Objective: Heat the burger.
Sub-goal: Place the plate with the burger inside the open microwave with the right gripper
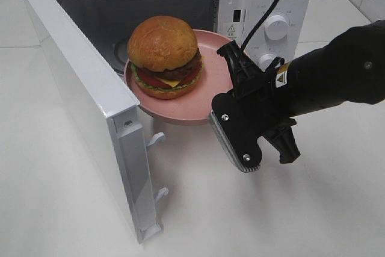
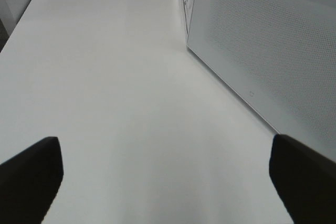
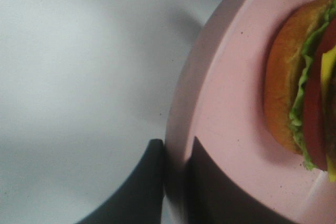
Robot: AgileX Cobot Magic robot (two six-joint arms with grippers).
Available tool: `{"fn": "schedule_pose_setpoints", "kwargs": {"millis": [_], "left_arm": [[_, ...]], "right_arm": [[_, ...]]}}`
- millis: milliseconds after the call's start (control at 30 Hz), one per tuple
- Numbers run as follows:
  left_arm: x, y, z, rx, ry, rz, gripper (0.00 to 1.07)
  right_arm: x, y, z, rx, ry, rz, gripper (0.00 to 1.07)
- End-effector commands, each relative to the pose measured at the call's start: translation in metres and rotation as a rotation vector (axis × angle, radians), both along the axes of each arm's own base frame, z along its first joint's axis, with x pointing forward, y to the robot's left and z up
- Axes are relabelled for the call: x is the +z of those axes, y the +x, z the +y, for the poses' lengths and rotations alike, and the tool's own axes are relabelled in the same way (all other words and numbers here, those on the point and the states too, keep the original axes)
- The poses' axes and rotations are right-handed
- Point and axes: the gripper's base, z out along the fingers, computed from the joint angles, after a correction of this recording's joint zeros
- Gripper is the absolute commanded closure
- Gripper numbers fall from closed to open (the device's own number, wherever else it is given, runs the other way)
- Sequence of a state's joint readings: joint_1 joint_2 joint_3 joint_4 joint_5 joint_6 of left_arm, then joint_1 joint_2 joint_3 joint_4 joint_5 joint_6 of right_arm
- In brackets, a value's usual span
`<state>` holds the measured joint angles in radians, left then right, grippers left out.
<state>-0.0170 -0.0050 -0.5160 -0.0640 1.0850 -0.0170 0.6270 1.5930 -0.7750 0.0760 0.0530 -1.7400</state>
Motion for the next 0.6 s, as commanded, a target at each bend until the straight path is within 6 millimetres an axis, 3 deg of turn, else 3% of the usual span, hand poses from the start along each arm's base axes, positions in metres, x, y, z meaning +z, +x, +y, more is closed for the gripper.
{"fn": "schedule_pose_setpoints", "kwargs": {"millis": [33,600], "left_arm": [[0.001,-0.002,0.000,-0.006,-0.004,-0.031,0.07],[0.001,-0.002,0.000,-0.006,-0.004,-0.031,0.07]], "right_arm": [[0.011,0.007,0.010,0.011,0.053,-0.078,1.07],[0.003,0.035,0.036,0.042,0.028,-0.033,1.07]]}}
